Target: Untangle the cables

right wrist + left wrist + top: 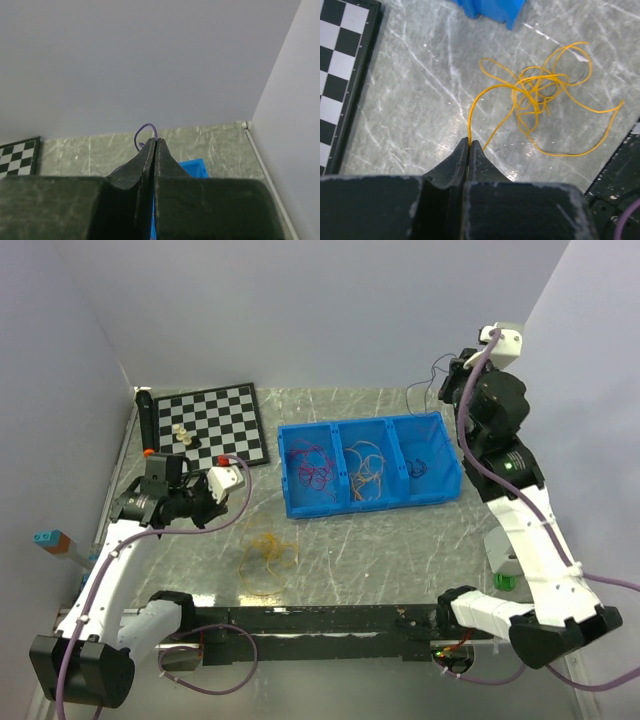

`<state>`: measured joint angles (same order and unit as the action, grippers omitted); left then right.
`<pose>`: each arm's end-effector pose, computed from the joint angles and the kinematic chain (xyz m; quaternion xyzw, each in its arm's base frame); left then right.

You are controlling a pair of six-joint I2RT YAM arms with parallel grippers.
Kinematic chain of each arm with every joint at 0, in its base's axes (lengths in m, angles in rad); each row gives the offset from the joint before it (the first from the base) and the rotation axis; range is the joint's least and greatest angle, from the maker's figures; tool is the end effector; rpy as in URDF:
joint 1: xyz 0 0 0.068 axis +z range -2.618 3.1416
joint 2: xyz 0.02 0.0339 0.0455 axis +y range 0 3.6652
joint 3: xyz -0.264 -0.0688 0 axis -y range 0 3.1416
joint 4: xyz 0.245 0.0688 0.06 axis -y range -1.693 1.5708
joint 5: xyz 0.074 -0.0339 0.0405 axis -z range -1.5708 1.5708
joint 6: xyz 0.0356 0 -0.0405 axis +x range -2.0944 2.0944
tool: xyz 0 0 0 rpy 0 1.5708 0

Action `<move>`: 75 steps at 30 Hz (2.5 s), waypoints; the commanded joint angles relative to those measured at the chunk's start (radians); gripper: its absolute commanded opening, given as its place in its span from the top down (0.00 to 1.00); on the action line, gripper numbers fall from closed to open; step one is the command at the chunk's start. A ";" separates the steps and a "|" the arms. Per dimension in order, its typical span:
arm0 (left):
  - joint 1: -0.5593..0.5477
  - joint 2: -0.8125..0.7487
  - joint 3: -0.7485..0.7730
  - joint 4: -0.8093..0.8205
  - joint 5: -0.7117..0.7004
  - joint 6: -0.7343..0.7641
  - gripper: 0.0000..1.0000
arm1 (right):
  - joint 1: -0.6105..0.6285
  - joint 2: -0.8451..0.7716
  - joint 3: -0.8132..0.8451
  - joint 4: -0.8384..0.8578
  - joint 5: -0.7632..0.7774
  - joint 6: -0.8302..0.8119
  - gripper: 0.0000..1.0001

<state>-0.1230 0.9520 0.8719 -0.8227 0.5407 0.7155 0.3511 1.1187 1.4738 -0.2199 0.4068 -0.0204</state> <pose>0.1770 -0.0403 0.2867 0.4506 0.7959 -0.1491 0.3758 0.2107 0.0622 0.5068 0.0306 0.6612 -0.0096 0.7495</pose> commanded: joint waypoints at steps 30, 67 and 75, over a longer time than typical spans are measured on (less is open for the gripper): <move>0.003 -0.038 0.274 -0.033 0.206 -0.152 0.99 | 0.109 0.049 -0.280 -0.153 0.127 0.324 0.29; 0.002 -0.071 0.774 -0.162 0.375 -0.266 0.99 | 0.710 0.383 -0.454 0.485 -0.588 0.410 0.41; 0.002 -0.078 0.782 -0.158 0.372 -0.264 0.99 | 0.741 0.405 -0.503 0.508 -0.617 0.459 0.62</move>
<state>-0.1230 0.8822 1.6249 -0.9817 0.8932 0.4507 1.0729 1.5116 0.9798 0.2176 -0.1753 0.4004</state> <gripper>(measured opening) 0.023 0.392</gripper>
